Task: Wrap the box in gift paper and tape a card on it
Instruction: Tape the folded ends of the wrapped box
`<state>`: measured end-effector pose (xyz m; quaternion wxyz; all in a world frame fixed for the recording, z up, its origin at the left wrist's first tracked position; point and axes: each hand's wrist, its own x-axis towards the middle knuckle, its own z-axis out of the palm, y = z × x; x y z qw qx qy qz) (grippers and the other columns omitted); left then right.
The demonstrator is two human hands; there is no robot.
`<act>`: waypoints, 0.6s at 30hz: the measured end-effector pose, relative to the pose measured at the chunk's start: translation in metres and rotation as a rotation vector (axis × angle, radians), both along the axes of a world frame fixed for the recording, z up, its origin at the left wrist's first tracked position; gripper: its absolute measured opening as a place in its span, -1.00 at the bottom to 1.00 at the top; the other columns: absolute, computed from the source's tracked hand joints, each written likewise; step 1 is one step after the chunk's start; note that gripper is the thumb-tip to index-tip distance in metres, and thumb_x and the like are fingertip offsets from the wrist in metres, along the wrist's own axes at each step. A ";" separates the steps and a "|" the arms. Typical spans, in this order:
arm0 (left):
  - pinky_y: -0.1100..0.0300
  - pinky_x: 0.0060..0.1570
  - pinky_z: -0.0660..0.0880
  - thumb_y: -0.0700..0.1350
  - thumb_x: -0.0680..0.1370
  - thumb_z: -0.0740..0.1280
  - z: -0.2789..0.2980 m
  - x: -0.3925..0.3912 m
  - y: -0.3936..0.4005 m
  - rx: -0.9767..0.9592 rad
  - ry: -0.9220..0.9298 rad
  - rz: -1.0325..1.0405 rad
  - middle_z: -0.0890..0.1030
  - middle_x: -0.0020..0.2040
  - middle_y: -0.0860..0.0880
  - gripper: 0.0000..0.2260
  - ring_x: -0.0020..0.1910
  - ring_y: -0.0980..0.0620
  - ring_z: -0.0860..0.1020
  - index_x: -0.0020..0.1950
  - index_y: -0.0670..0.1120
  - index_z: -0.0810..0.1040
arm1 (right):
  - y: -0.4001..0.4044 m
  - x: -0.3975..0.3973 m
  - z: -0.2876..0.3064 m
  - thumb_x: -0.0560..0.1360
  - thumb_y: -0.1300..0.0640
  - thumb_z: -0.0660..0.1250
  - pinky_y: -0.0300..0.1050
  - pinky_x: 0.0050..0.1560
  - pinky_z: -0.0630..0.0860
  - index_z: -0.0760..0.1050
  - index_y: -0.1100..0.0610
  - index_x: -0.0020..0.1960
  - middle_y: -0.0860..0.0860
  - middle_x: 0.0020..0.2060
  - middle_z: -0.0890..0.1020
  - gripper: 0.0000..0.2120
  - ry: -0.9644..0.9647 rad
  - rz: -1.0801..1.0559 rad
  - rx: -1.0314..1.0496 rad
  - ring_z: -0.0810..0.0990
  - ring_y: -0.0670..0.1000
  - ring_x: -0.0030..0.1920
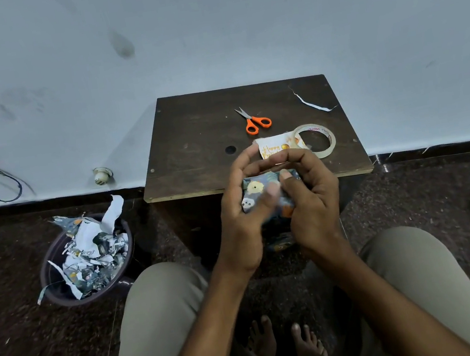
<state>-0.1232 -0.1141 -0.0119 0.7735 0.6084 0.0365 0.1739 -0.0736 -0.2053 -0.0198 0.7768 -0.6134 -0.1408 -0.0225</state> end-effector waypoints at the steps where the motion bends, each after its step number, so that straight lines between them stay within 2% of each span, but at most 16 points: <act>1: -0.03 0.27 0.54 -0.23 0.57 0.35 0.000 -0.001 0.001 0.078 -0.011 -0.008 0.55 0.34 -0.19 -0.46 0.29 -0.17 0.57 0.53 -0.13 0.31 | -0.001 0.001 0.000 0.53 0.35 0.19 0.04 -0.04 0.58 0.56 0.20 0.07 0.08 -0.07 0.69 -0.78 0.011 -0.007 0.009 0.64 0.05 -0.08; 3: 0.04 0.28 0.52 -0.27 0.52 0.42 -0.002 -0.001 0.003 0.199 -0.034 -0.016 0.52 0.32 -0.19 -0.37 0.29 -0.13 0.56 0.55 -0.11 0.28 | -0.001 0.003 -0.001 0.51 0.34 0.19 0.09 -0.05 0.56 0.56 0.21 0.08 0.15 -0.08 0.67 -0.77 0.046 -0.017 0.041 0.60 0.10 -0.10; 5: 0.06 0.28 0.50 -0.25 0.51 0.45 -0.003 0.000 0.004 0.275 -0.059 -0.036 0.50 0.31 -0.18 -0.37 0.30 -0.12 0.54 0.53 -0.14 0.29 | -0.004 0.004 0.000 0.51 0.36 0.17 0.00 -0.16 0.55 0.54 0.22 0.10 0.16 -0.14 0.65 -0.76 0.075 -0.010 0.081 0.56 0.12 -0.18; 8: -0.08 0.34 0.45 -0.20 0.49 0.49 -0.004 0.002 0.005 0.423 -0.126 -0.059 0.48 0.34 -0.17 -0.49 0.37 -0.14 0.48 0.41 -0.22 0.44 | -0.010 0.009 0.003 0.50 0.42 0.15 -0.13 -0.31 0.51 0.52 0.21 0.11 0.12 -0.29 0.62 -0.72 0.116 -0.013 0.133 0.52 0.08 -0.32; 11: -0.12 0.36 0.44 -0.19 0.46 0.53 -0.005 0.004 0.007 0.551 -0.173 -0.048 0.49 0.34 -0.18 -0.56 0.40 -0.11 0.47 0.30 -0.24 0.56 | -0.013 0.013 0.002 0.45 0.43 0.15 -0.12 -0.35 0.46 0.52 0.16 0.07 0.10 -0.35 0.60 -0.68 0.171 -0.034 0.166 0.50 0.08 -0.36; 14: -0.11 0.32 0.48 -0.23 0.43 0.55 -0.007 0.005 0.009 0.591 -0.183 -0.019 0.53 0.30 -0.17 -0.59 0.36 -0.08 0.51 0.25 -0.24 0.60 | -0.012 0.013 0.002 0.39 0.39 0.16 -0.12 -0.35 0.46 0.53 0.15 0.04 0.16 -0.30 0.60 -0.69 0.219 -0.033 0.191 0.49 0.11 -0.33; 18: -0.13 0.26 0.52 -0.23 0.44 0.54 -0.010 0.007 0.009 0.571 -0.188 -0.018 0.54 0.30 -0.19 -0.64 0.34 -0.09 0.53 0.20 -0.26 0.63 | -0.013 0.015 0.002 0.43 0.30 0.19 -0.15 -0.34 0.49 0.53 0.19 0.03 0.19 -0.24 0.58 -0.77 0.236 -0.035 0.164 0.52 0.09 -0.29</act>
